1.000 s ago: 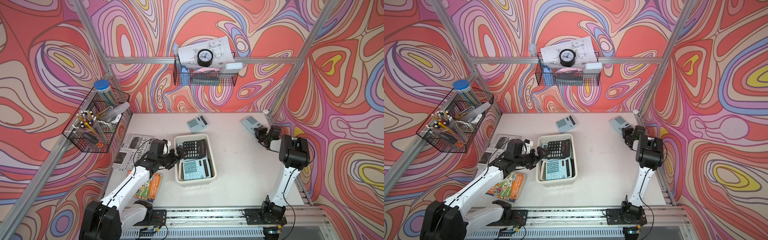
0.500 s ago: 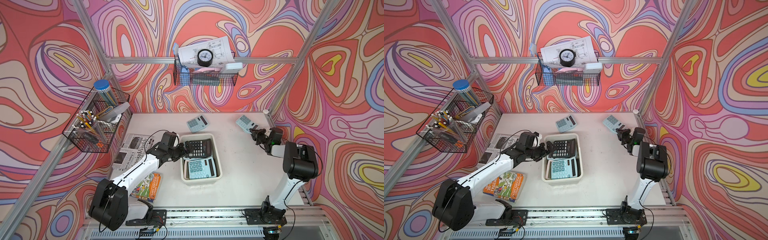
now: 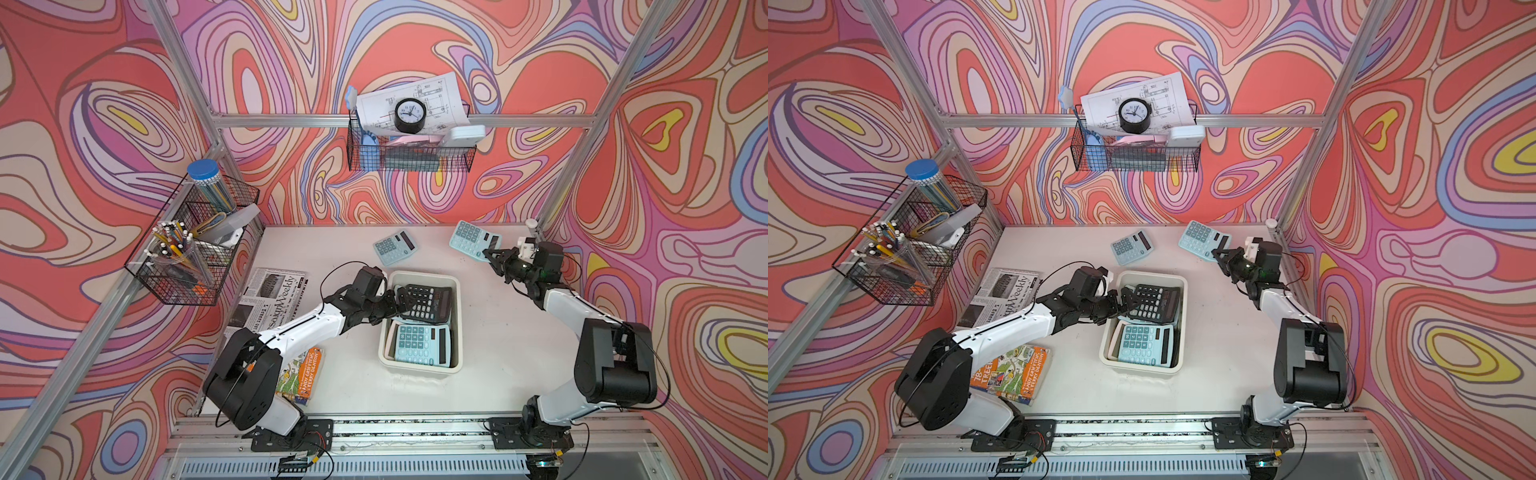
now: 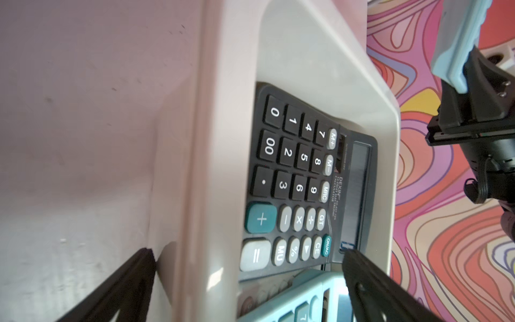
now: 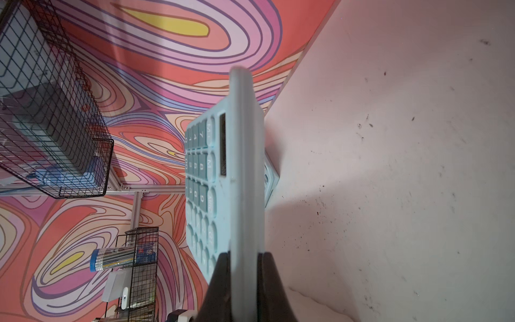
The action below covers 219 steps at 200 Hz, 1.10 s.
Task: Put the calculator in the storage box
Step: Adjust the storage box at the center of the board.
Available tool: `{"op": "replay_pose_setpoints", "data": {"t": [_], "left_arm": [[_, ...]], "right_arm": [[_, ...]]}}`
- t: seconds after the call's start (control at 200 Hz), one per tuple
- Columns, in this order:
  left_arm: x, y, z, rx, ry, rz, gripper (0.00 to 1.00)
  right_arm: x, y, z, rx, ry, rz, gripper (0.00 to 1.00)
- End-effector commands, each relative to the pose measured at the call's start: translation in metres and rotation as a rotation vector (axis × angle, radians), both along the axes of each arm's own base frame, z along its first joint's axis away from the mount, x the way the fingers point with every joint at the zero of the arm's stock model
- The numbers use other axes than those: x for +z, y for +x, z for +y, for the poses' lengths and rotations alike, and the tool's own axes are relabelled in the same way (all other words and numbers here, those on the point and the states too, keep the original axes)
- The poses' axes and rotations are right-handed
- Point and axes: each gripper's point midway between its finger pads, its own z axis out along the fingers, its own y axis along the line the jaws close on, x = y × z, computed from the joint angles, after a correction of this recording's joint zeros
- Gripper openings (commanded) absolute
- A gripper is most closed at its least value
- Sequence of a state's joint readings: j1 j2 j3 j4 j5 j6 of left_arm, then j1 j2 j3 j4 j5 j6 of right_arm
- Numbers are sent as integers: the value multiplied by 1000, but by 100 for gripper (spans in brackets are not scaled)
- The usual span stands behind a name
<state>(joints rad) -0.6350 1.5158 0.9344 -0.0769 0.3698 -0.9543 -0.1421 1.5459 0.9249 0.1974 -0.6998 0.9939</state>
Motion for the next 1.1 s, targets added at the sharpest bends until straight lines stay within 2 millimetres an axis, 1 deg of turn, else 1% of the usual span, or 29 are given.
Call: {"op": "replay_pose_setpoints", "data": {"t": [0.0,0.135,0.21,0.28,0.325,0.401,0.446,0.501,0.561,0.621,0.641,0.726,0.796,0.841,0.896,0.956,1.037,1.092], "left_arm": [[19,-1,-28,1,-99,-2,98],[18,-6,-35,58,-133,8,99],[18,-11,-42,67,-153,12,99],[19,-13,-42,75,-163,9,99],[16,-12,-31,98,-135,6,98],[14,-8,-4,139,-92,-4,99],[17,-6,13,151,-91,-3,99],[21,-2,33,153,-97,-4,99],[38,1,51,120,-86,-37,98],[50,-1,67,68,-31,-42,99],[52,-4,72,50,-13,-36,99],[74,-6,89,-8,30,-66,99],[89,-5,107,-17,54,-91,99],[99,-6,112,-37,30,-105,99],[107,-6,116,-67,-21,-94,99],[113,-8,115,-111,-85,-76,99],[115,-12,109,-175,-132,-50,99],[112,-14,107,-204,-138,-25,99]], "right_arm": [[25,-11,1,47,-110,-43,0],[41,-19,5,91,-151,-61,0],[45,-23,7,113,-157,-67,0],[47,-26,11,138,-156,-70,0],[50,-28,15,162,-152,-75,0],[52,-32,23,204,-158,-86,0],[54,-34,30,235,-169,-91,0],[52,-37,40,278,-197,-83,0],[48,-41,56,342,-230,-75,0],[46,-45,72,403,-245,-78,0],[46,-47,78,425,-248,-82,0],[47,-55,100,513,-252,-114,0],[48,-62,117,582,-269,-133,0],[48,-66,128,624,-286,-144,0],[48,-74,143,689,-302,-160,0],[46,-81,159,755,-317,-171,0],[44,-92,177,842,-344,-192,0],[42,-98,187,895,-352,-211,0]]}}
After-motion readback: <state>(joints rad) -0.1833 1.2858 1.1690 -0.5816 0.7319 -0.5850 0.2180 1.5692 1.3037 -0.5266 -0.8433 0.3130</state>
